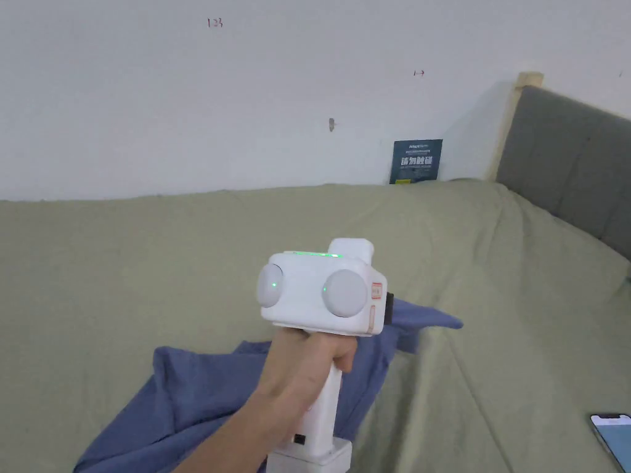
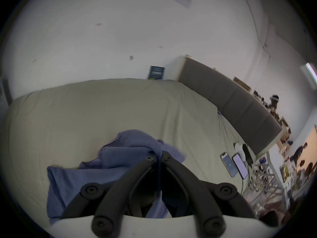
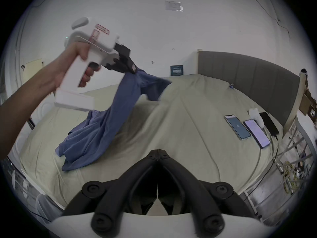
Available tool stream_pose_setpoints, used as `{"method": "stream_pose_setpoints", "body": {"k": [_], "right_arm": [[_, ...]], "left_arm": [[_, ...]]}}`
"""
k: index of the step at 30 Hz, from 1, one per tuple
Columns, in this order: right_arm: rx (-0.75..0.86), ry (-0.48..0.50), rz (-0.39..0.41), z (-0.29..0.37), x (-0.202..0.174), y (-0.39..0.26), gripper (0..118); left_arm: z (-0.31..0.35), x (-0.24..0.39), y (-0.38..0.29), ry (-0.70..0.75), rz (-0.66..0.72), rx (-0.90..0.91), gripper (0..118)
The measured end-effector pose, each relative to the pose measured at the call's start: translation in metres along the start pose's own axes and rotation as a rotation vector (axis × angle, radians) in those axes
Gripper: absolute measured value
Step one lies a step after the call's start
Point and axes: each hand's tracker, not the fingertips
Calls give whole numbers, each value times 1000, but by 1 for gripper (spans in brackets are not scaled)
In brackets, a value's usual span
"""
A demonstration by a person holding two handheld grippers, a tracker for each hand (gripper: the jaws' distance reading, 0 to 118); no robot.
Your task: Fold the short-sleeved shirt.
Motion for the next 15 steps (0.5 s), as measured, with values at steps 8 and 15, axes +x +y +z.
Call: {"method": "stream_pose_setpoints", "body": {"k": [8,15], "right_arm": [[-28,-22,-65,-10,13,-9,0],[-41,-5,-64,-7,4,-11,0]], "left_arm": [[-105,-19,-65,56,70,-241,18],[-42,-31,-78,47,34,-185,111]]}}
